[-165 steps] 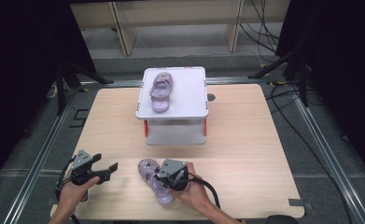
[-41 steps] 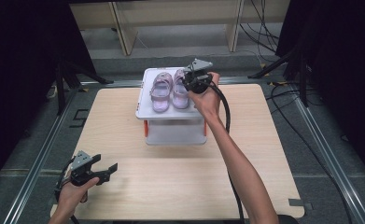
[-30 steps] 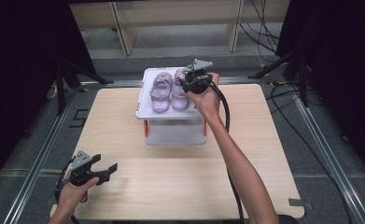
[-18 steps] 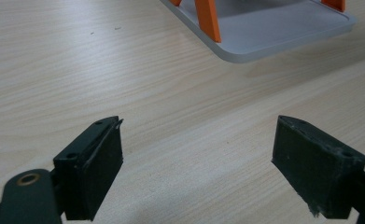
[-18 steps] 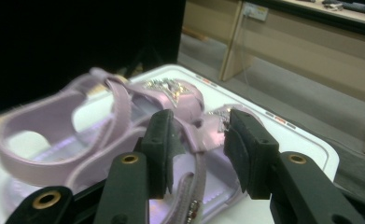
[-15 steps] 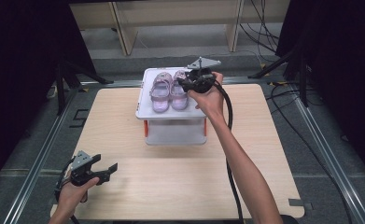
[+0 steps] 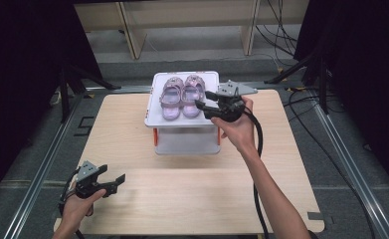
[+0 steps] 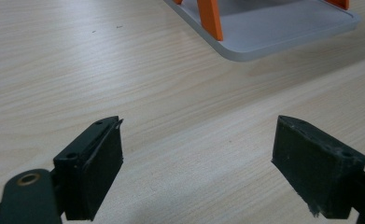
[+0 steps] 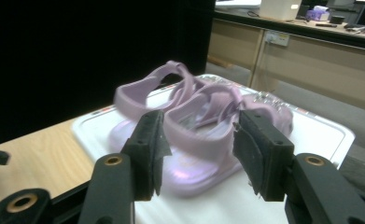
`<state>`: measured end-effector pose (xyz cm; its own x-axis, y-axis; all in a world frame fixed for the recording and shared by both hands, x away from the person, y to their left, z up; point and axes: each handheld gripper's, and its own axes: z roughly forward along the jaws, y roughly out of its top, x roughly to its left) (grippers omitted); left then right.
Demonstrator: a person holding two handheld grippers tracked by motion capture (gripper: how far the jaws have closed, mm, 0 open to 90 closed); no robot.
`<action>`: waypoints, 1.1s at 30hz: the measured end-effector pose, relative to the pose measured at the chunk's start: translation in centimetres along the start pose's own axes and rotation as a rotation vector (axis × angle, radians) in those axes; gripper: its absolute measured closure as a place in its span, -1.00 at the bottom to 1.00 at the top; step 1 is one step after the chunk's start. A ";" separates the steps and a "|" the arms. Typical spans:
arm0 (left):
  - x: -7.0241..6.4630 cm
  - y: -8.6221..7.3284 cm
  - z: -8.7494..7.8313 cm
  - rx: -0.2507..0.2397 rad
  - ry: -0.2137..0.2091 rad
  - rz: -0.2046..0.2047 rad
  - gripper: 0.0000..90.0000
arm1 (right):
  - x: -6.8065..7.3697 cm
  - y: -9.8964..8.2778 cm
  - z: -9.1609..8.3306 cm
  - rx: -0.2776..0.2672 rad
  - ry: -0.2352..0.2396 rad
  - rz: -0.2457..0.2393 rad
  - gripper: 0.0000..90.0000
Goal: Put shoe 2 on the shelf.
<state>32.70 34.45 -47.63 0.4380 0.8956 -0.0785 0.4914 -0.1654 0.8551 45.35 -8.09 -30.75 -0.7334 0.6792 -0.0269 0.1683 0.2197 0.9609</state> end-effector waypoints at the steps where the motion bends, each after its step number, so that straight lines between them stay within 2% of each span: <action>1: 0.0 0.0 0.0 0.001 0.007 -0.005 -0.65 | 0.1 -0.3 -0.2 -0.004 0.006 0.000 0.12; 2: 0.1 -0.1 0.0 0.002 0.006 -0.003 -0.65 | 0.2 -0.7 -0.4 -0.022 0.013 -0.013 0.10; 3: 0.1 -0.1 0.2 -0.008 0.002 -0.013 -0.65 | 0.5 -1.1 -0.8 -0.024 0.022 0.014 0.10; 6: 0.1 -0.1 0.2 0.007 0.008 -0.004 -0.65 | 1.0 -2.4 -1.4 -0.048 0.054 0.048 0.08; 8: 0.1 -0.1 0.2 0.006 0.007 0.004 -0.65 | 0.8 -2.9 -1.6 -0.035 0.087 0.056 0.07; 9: 0.0 -0.1 0.2 0.001 0.004 -0.001 -0.65 | 1.0 -3.2 -1.9 -0.032 0.093 0.089 0.07; 14: 0.1 0.0 0.0 -0.001 0.011 -0.004 -0.65 | 1.1 -4.2 -2.8 -0.016 0.081 0.072 0.03; 16: 0.2 0.0 0.1 -0.005 0.007 -0.006 -0.65 | 1.2 -4.8 -3.2 -0.004 0.085 0.086 0.01; 18: 0.2 0.0 0.0 -0.001 0.008 -0.001 -0.65 | 1.1 -5.3 -3.3 -0.005 0.077 0.061 -0.01; 20: 0.1 0.0 0.0 -0.001 0.011 -0.003 -0.65 | 1.4 -5.8 -3.5 0.028 0.072 0.077 -0.03; 21: 0.1 0.0 0.0 -0.001 0.010 -0.001 -0.65 | 1.5 -6.0 -3.5 0.027 0.078 0.069 -0.03; 22: 0.1 0.0 0.0 0.002 0.010 -0.002 -0.65 | 1.5 -6.2 -3.6 0.025 0.056 0.039 -0.04; 25: 0.1 0.0 0.0 0.001 0.011 -0.002 -0.65 | 1.7 -6.8 -3.8 0.043 0.071 0.038 -0.05; 26: 0.1 0.0 0.0 -0.001 0.010 -0.003 -0.65 | 1.7 -7.1 -3.8 0.025 0.090 0.037 -0.05; 28: 0.0 0.0 0.0 -0.005 0.005 -0.005 -0.65 | 1.9 -7.3 -4.3 0.062 0.079 0.057 -0.06; 30: 0.0 0.0 0.0 -0.006 -0.003 0.001 -0.65 | 1.9 -7.7 -4.6 0.043 0.111 0.071 -0.06; 32: 0.0 -0.1 0.0 -0.010 -0.005 0.002 -0.65 | 1.8 -8.1 -5.1 0.044 0.076 0.051 -0.06; 33: 0.0 -0.1 0.0 -0.008 -0.004 0.005 -0.65 | 1.8 -8.3 -5.3 0.046 0.079 0.054 -0.06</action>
<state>32.63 34.45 -47.66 0.4432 0.8931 -0.0766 0.4830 -0.1660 0.8598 39.13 -12.37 -37.33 -0.7718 0.6340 0.0486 0.2380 0.2172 0.9467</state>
